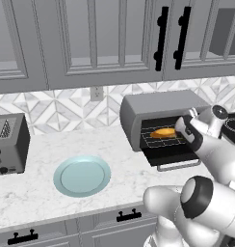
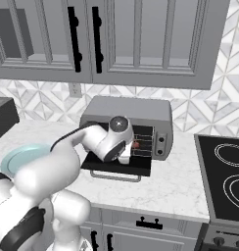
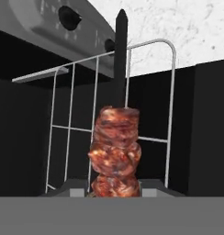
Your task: Pick up the kebab skewer and baguette bread, and place them inside the toaster oven. Close the toaster oven door and start by setting the timer.
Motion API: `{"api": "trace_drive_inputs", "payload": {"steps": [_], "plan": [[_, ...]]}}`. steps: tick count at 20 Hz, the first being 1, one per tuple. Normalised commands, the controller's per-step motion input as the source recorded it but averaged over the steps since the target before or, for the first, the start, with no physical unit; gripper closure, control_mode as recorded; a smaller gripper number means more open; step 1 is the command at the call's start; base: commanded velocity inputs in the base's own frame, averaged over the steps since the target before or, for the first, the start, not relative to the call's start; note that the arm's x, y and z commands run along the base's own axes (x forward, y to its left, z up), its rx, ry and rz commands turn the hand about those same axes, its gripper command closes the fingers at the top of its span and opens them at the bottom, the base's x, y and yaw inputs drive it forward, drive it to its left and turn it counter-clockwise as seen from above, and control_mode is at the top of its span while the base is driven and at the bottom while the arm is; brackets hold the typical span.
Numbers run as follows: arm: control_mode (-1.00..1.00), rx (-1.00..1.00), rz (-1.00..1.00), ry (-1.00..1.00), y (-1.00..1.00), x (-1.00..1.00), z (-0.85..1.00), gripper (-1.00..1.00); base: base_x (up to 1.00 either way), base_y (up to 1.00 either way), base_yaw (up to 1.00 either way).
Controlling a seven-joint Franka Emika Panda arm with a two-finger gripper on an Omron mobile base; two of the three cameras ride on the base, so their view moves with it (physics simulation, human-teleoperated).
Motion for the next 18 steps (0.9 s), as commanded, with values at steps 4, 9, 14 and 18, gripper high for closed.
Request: {"api": "trace_drive_inputs", "payload": {"steps": [4, 9, 14, 18], "plan": [[-1.00, 0.00, 0.00, 0.05, 0.26, 0.28, 0.00, 1.00, 0.00, 0.00, 0.00], [-1.00, 0.00, 0.00, 0.03, 0.01, 0.31, 0.00, 1.00, 0.00, 0.00, 0.00], [-1.00, 0.00, 0.00, 0.05, 0.00, 0.21, -0.16, 1.00, 0.00, 0.00, 0.00], [-1.00, 0.00, 0.00, 0.06, 0.00, 0.08, -0.30, 1.00, 0.00, 0.00, 0.00]]}}
